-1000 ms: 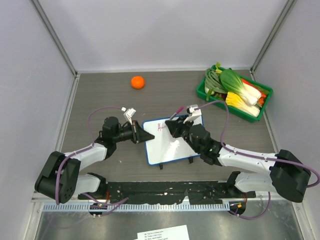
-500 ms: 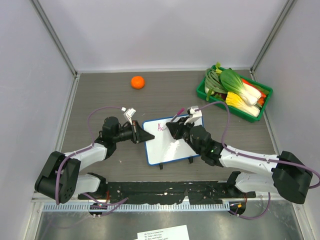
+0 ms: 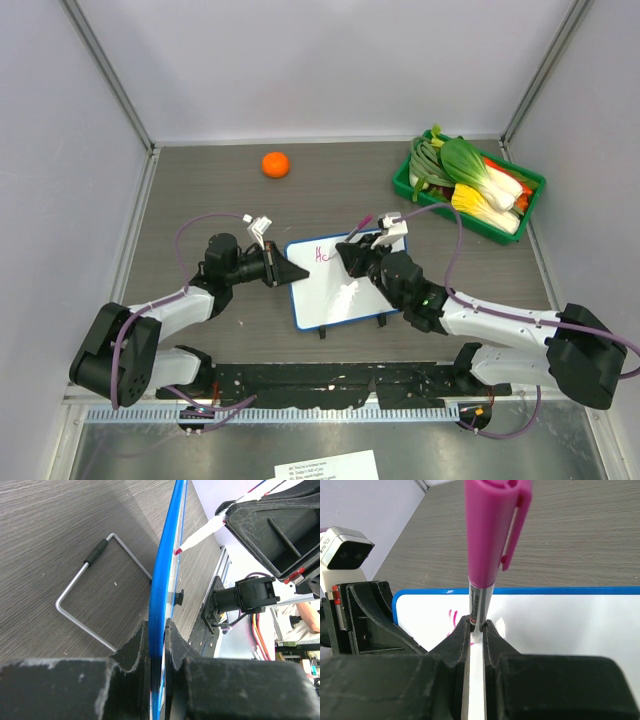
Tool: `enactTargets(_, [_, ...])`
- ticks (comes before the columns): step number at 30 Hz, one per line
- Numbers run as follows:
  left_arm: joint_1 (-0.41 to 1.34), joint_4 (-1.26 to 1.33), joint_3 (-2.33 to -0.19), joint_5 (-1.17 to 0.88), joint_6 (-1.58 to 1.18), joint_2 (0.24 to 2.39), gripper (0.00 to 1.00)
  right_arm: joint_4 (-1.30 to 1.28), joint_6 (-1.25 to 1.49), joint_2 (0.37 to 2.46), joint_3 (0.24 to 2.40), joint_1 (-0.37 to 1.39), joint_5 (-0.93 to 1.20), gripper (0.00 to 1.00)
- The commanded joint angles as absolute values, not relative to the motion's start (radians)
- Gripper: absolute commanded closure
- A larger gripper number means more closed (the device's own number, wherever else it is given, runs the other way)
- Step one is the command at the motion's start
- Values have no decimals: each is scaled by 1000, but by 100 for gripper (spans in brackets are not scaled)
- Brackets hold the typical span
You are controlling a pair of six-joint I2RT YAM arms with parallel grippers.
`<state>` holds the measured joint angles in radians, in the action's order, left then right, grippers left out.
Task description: Write a sentence on the whiteboard
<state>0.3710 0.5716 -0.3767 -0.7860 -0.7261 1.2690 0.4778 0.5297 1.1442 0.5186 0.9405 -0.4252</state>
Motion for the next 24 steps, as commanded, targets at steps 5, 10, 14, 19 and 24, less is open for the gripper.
enactTargets(5, [365, 442, -357, -644, -566, 1299, 100, 520, 534, 1178, 574, 933, -434, 99])
enactTargets(10, [364, 442, -359, -644, -566, 1299, 100, 537, 543, 1178, 574, 933, -423, 99])
enactTargets(14, [364, 442, -359, -644, -565, 1298, 100, 540, 546, 1161, 569, 933, -419, 99])
enactTargets(19, [362, 442, -360, -644, -565, 1301, 100, 546, 540, 1109, 546, 933, -428, 99])
enactTargets(24, [364, 442, -359, -644, -565, 1304, 100, 531, 532, 1091, 541, 927, -455, 99])
